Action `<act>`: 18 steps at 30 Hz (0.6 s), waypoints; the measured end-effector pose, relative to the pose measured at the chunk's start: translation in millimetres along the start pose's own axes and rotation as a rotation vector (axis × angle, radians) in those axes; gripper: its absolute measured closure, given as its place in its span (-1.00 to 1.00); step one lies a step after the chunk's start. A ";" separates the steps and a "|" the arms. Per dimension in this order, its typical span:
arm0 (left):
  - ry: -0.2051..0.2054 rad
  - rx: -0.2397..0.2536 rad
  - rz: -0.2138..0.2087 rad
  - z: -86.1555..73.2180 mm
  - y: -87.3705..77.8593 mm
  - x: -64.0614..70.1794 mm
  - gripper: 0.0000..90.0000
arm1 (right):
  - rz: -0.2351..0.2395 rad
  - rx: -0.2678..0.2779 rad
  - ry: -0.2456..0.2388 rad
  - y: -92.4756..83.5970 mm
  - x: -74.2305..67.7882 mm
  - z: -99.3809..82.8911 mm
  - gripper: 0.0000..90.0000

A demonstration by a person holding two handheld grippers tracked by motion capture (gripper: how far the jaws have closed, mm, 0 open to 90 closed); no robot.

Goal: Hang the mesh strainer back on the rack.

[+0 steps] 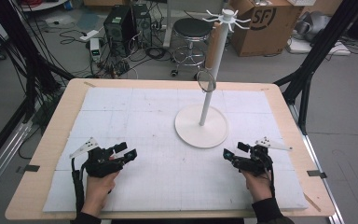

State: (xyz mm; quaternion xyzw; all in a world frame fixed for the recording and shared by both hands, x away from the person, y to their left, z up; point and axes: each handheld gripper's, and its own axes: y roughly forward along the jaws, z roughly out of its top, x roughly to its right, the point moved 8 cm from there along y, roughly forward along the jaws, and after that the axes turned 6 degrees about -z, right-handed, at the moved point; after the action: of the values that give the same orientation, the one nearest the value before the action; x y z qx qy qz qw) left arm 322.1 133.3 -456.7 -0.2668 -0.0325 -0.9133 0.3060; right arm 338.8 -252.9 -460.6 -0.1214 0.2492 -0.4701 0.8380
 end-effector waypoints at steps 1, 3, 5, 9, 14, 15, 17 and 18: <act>0.002 -0.004 0.005 -0.8 -0.5 -0.8 -0.37 | -0.001 0.001 -0.001 0.0 0.2 0.1 -0.67; -0.004 -0.006 0.009 -1.4 -0.9 -2.0 -0.38 | -0.001 0.004 -0.005 0.1 0.8 0.3 -0.67; 0.002 -0.003 0.014 -1.5 -0.1 -2.0 -0.38 | -0.001 0.001 0.000 0.1 0.7 0.1 -0.67; 0.035 -0.015 0.036 -2.5 1.0 -2.2 -0.40 | 0.001 -0.001 0.003 0.2 0.1 -0.3 -0.67; 0.049 -0.017 0.051 -2.5 0.9 -4.2 -0.43 | 0.004 0.000 0.003 -0.1 -0.4 -0.2 -0.67; 0.053 -0.019 0.055 -2.6 0.8 -4.4 -0.43 | 0.006 0.000 0.000 0.0 -0.5 -0.2 -0.67; 0.064 -0.018 0.056 -2.3 1.1 -4.4 -0.43 | 0.004 0.002 -0.006 0.3 -0.3 -0.2 -0.67; 0.065 -0.016 0.057 -1.9 1.3 -4.1 -0.43 | 0.003 0.001 -0.008 0.4 -0.3 -0.3 -0.67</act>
State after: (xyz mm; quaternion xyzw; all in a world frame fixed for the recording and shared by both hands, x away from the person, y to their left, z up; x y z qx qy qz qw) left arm 324.7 134.1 -460.6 -0.2401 -0.0078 -0.9127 0.3306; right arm 338.8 -252.5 -460.9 -0.1225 0.2459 -0.4686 0.8396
